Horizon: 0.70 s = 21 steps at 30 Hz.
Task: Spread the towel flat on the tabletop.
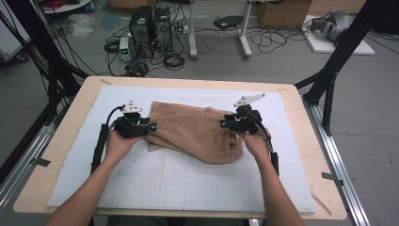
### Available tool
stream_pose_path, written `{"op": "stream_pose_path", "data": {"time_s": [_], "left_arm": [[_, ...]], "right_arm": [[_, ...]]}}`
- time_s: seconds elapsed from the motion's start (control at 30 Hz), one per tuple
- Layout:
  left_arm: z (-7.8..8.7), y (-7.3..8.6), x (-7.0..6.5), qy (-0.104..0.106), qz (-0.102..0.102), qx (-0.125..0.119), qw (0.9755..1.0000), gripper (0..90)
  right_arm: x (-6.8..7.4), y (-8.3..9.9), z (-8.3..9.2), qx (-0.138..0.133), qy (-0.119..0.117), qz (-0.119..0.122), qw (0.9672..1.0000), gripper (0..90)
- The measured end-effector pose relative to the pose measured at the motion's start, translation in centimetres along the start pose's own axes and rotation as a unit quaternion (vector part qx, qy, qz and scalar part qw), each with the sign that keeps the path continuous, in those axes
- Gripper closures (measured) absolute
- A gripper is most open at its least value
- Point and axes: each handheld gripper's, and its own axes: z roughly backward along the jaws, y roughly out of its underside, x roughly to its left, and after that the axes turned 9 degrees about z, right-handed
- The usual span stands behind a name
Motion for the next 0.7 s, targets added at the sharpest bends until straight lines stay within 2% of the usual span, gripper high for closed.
{"op": "stream_pose_path", "data": {"time_s": [0.03,0.1,0.17,0.23,0.3,0.37,0.5,0.53,0.6,0.7], "left_arm": [[0.5,0.2,-0.2,0.001,-0.004,0.0,1.0,58.0],[1.3,1.0,-0.7,0.008,-0.012,-0.003,0.9999,58.4],[1.6,1.7,-1.2,0.016,-0.021,0.007,0.9996,59.9],[1.5,2.5,-1.7,0.027,-0.027,0.017,0.9991,59.9],[0.9,3.3,-2.2,0.042,-0.029,0.036,0.998,59.8],[0.1,3.9,-2.5,0.05,-0.04,0.055,0.9964,60.0],[-1.7,4.6,-2.7,0.042,-0.043,0.085,0.9946,62.9],[-1.8,4.6,-2.6,0.042,-0.039,0.076,0.9955,63.8],[-1.9,4.5,-2.5,0.036,-0.039,0.073,0.996,67.7],[-1.9,4.6,-2.8,0.023,-0.06,0.073,0.9952,74.5]], "right_arm": [[0.5,-0.1,0.6,-0.005,0.002,0.008,0.9999,63.4],[1.5,-0.1,1.5,-0.013,-0.008,0.02,0.9997,63.4],[2.7,0.2,2.0,-0.006,-0.018,0.04,0.999,62.9],[3.9,1.1,2.2,0.001,-0.038,0.054,0.9978,63.5],[4.9,2.4,2.1,0.01,-0.049,0.068,0.9965,65.9],[5.6,3.9,1.8,0.013,-0.067,0.064,0.9956,65.4],[6.5,5.9,1.4,0.008,-0.088,0.063,0.9941,60.2],[6.6,6.1,1.3,0.006,-0.089,0.064,0.9939,56.9],[6.7,6.3,0.9,0.006,-0.096,0.057,0.9937,54.1],[7.0,6.2,-0.2,0.021,-0.097,0.067,0.9928,54.0]]}}
